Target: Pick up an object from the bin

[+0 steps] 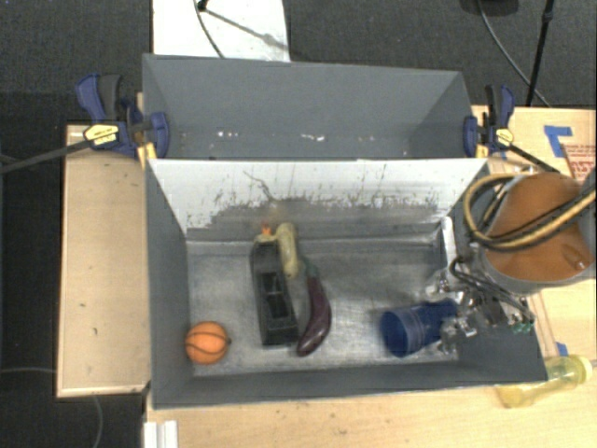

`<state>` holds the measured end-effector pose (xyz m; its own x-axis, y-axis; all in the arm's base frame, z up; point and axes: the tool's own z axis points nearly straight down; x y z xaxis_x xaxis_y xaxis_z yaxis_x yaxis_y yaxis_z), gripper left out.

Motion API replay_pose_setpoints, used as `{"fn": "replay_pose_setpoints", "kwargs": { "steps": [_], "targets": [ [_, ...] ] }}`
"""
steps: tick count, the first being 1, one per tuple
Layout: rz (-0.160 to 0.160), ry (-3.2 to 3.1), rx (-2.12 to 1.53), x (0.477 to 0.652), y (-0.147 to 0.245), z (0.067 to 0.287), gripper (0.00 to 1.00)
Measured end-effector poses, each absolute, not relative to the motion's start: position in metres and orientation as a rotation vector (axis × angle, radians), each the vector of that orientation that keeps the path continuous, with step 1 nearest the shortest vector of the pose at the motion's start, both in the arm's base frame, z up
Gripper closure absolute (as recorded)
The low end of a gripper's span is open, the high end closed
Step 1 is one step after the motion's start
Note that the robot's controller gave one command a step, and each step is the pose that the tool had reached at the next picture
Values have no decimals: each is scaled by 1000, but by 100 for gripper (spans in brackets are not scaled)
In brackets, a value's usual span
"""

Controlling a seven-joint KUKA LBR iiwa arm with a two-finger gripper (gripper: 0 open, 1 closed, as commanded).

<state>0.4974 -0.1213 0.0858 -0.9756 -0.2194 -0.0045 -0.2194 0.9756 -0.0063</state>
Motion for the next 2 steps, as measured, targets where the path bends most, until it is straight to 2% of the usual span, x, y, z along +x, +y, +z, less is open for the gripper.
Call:
{"fn": "replay_pose_setpoints", "kwargs": {
  "steps": [2],
  "targets": [
    [-10, 3112, -350, 497, -121, 90, 100]
  ]
}}
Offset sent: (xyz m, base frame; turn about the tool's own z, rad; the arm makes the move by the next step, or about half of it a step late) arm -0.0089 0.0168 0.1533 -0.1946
